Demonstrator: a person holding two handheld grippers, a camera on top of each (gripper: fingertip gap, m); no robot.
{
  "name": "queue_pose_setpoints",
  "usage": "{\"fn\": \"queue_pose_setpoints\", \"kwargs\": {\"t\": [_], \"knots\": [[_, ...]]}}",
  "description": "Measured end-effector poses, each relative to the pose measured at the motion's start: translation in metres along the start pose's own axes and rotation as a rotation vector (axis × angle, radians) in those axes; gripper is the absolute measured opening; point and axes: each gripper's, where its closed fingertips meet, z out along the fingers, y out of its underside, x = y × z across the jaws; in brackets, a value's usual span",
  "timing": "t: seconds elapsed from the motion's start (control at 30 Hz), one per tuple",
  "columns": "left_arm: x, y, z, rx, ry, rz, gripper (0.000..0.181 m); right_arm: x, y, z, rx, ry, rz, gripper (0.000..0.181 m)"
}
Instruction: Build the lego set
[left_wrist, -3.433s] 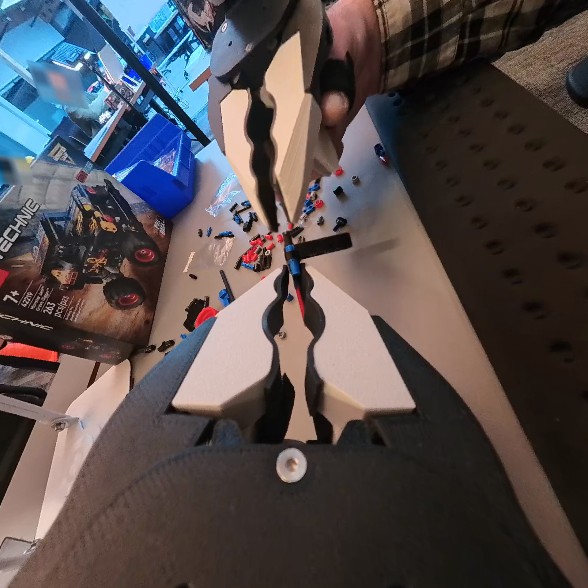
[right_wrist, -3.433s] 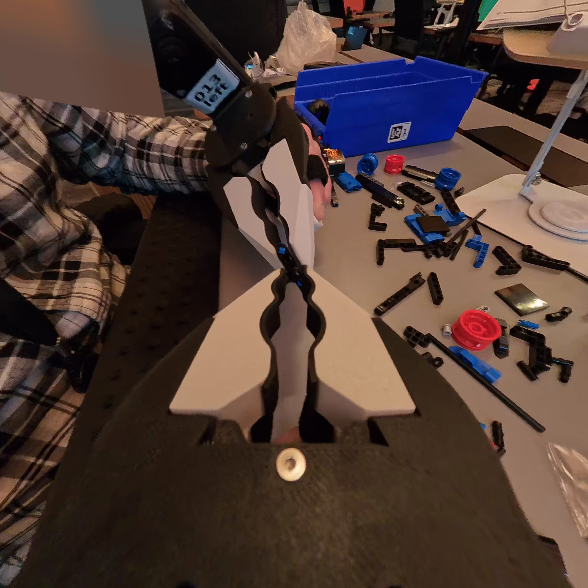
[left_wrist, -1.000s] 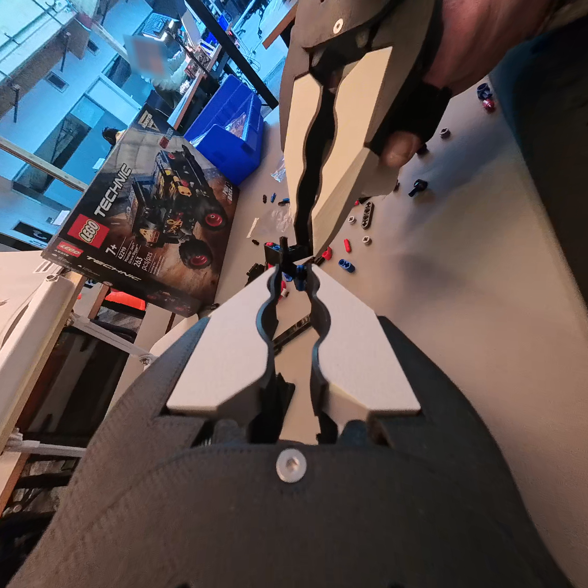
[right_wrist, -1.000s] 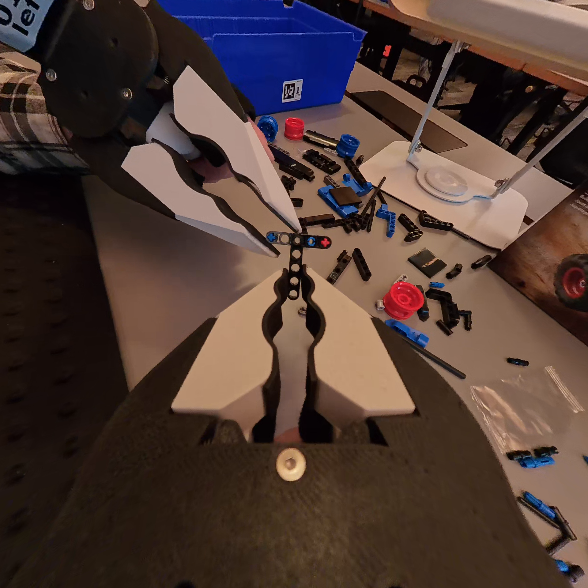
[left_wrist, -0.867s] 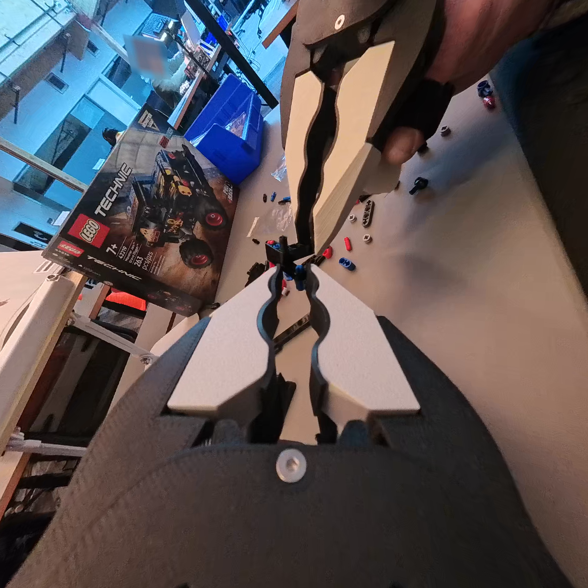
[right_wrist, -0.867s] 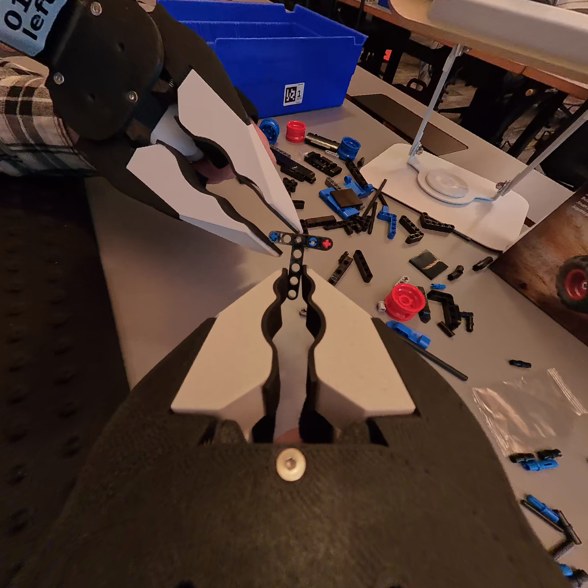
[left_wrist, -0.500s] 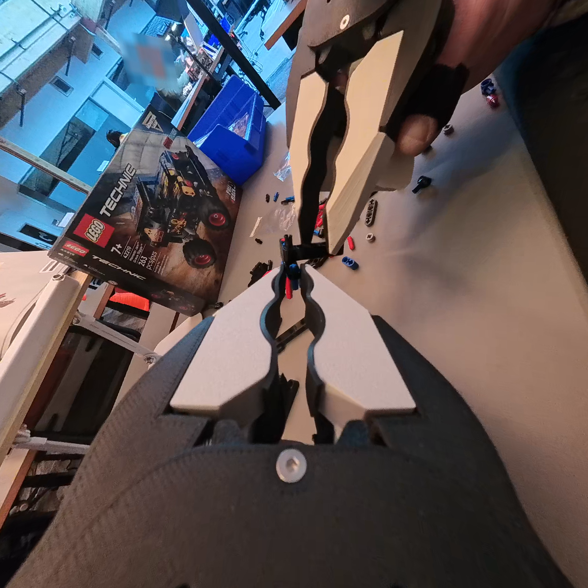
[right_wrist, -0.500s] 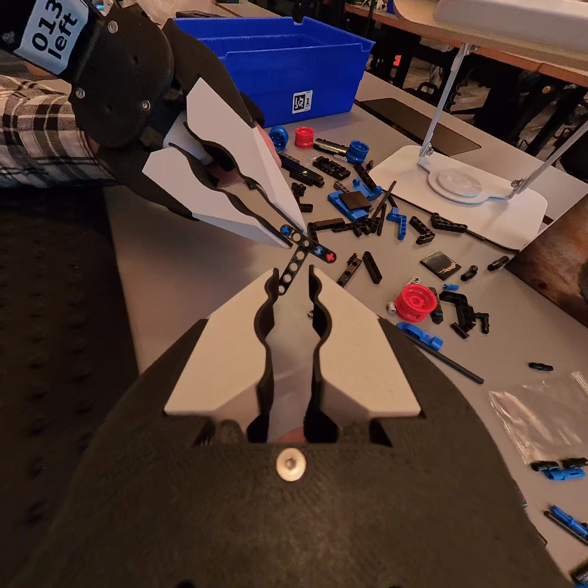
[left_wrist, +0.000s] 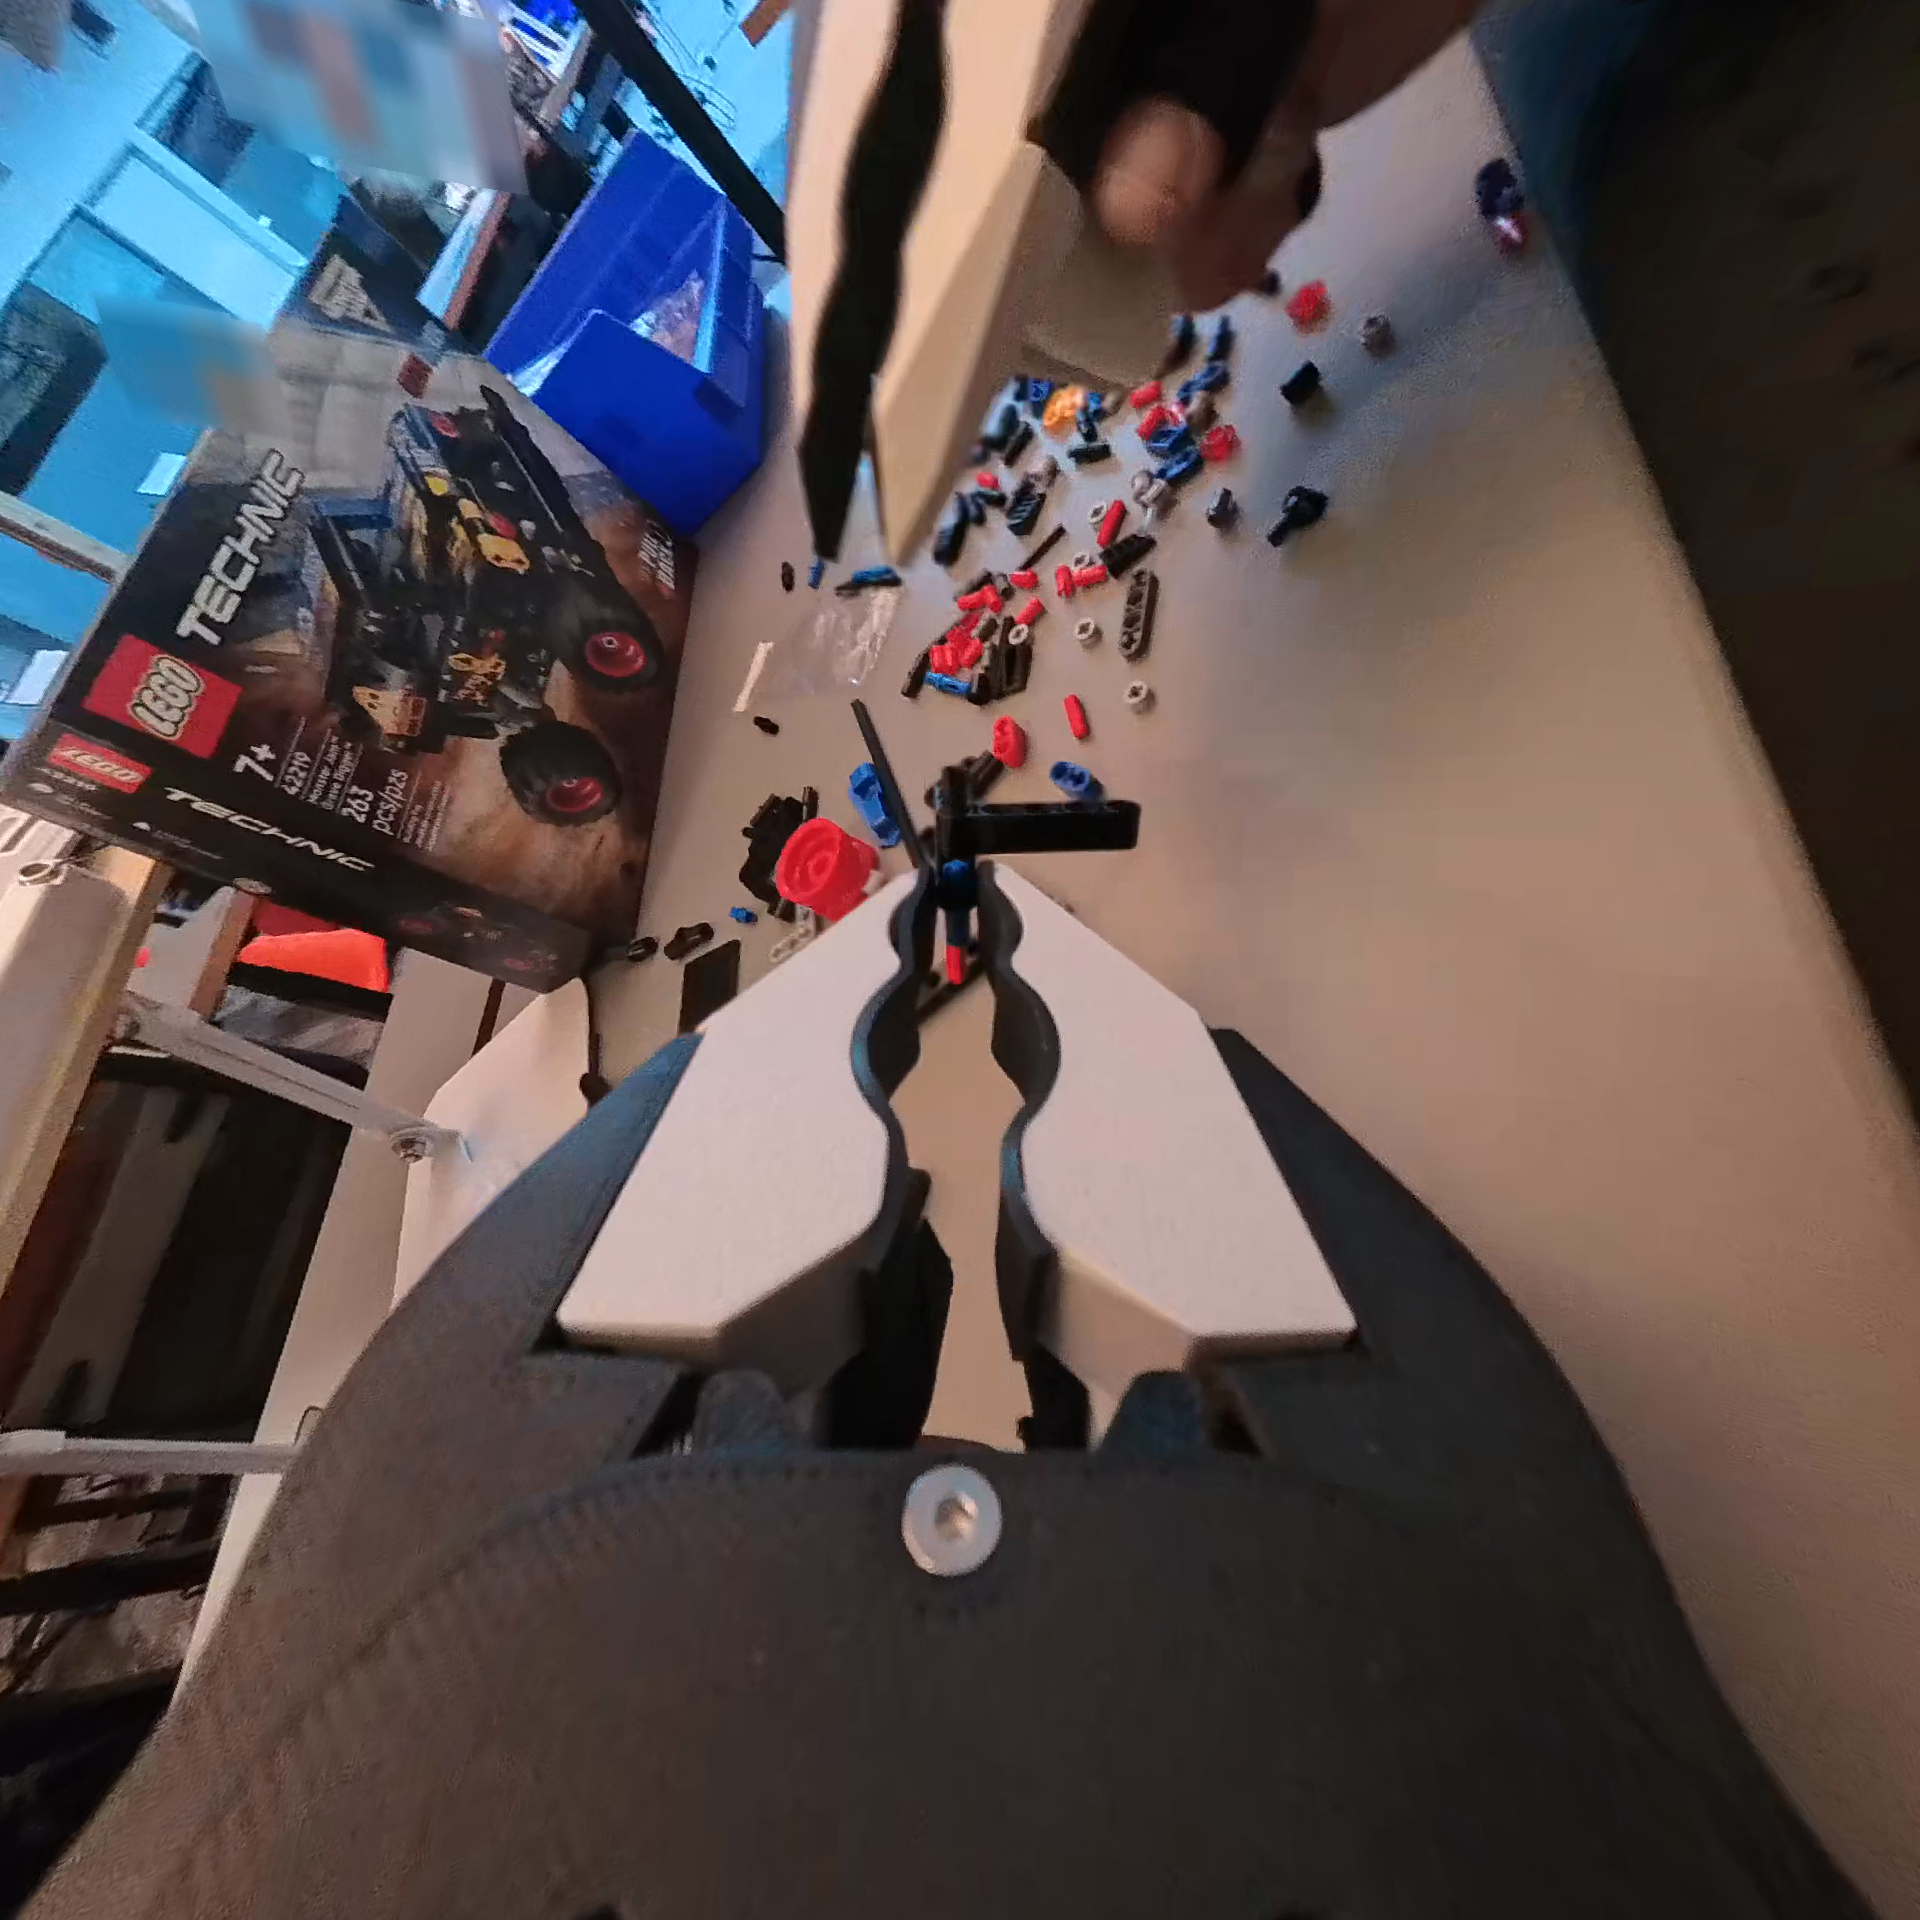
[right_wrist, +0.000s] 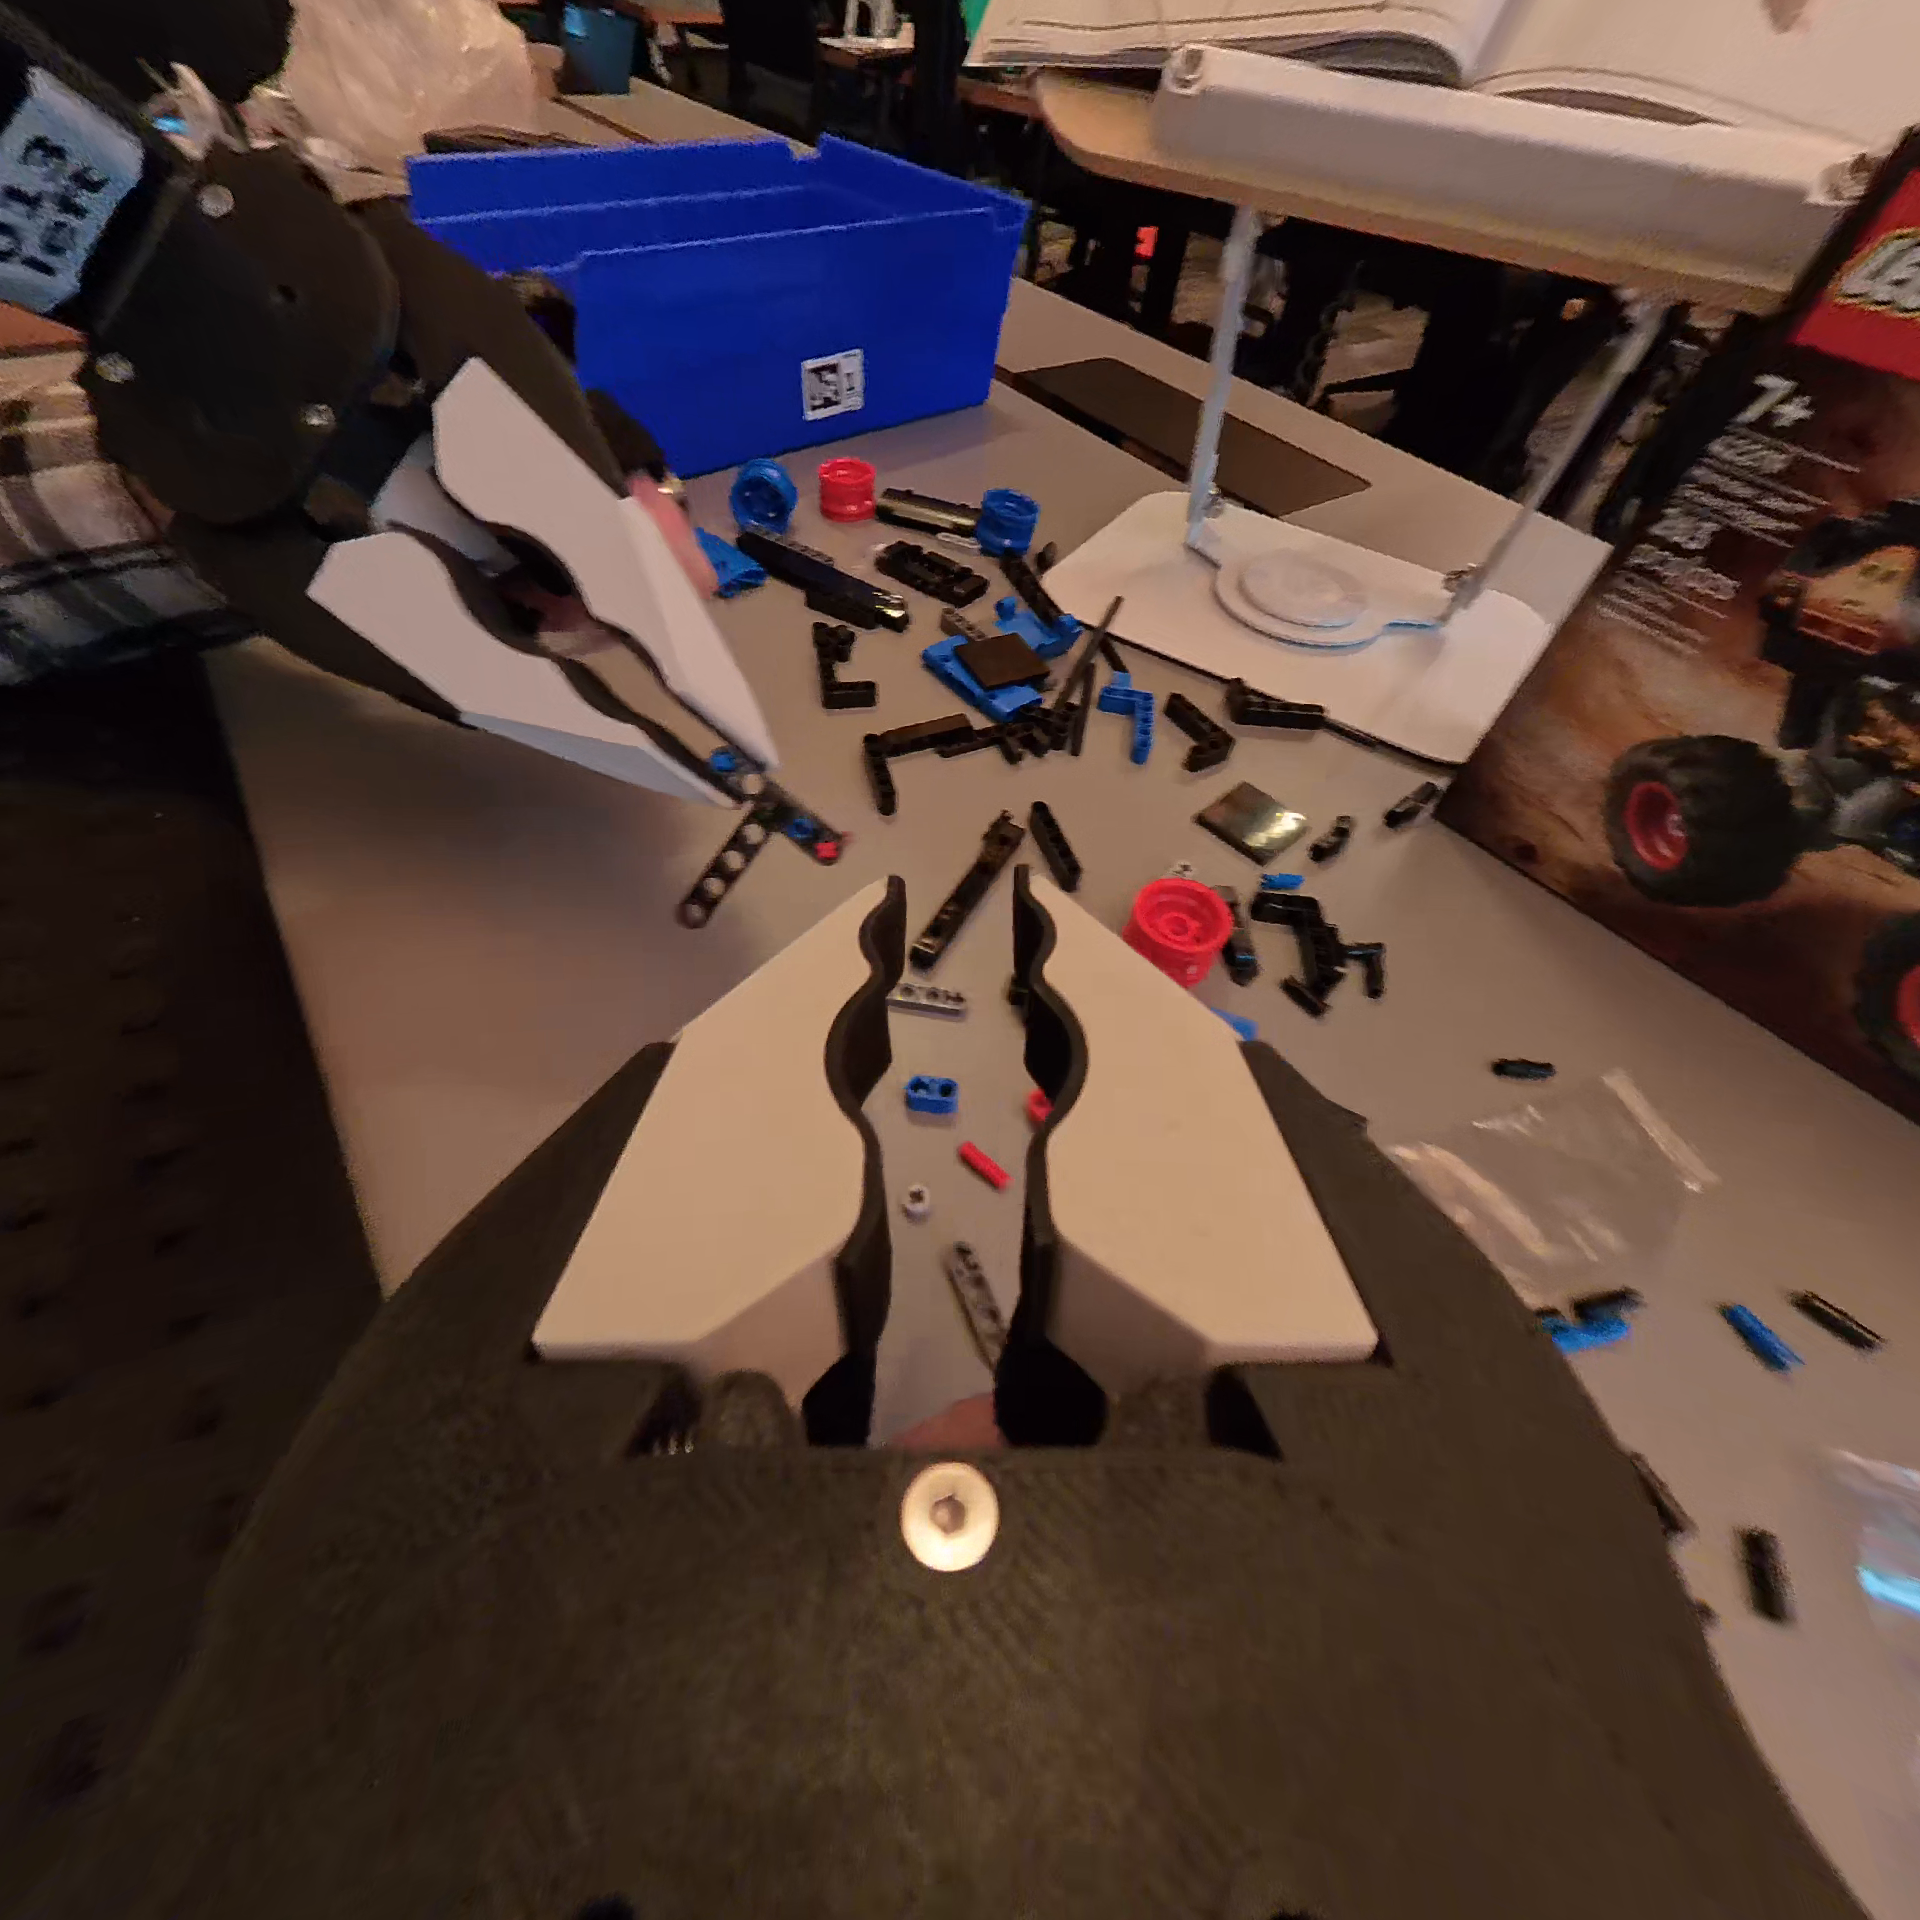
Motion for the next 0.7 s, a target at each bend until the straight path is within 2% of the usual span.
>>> {"fn": "queue_pose_setpoints", "kwargs": {"t": [0.23,0.33,0.53,0.7], "knots": [[0.019,0.003,-0.001,-0.027,0.108,0.015,0.004,0.047,0.014,-0.025,-0.112,0.137,-0.004,0.018],[0.021,0.006,0.000,-0.042,0.124,0.015,0.004,0.057,0.019,-0.024,-0.185,0.138,-0.018,0.017],[0.022,0.013,0.003,-0.049,0.134,-0.009,0.004,0.074,0.030,0.034,-0.404,0.071,-0.172,0.014],[0.023,0.017,0.004,-0.059,0.136,-0.017,0.005,0.098,0.054,0.084,-0.527,0.011,-0.172,0.012]]}}
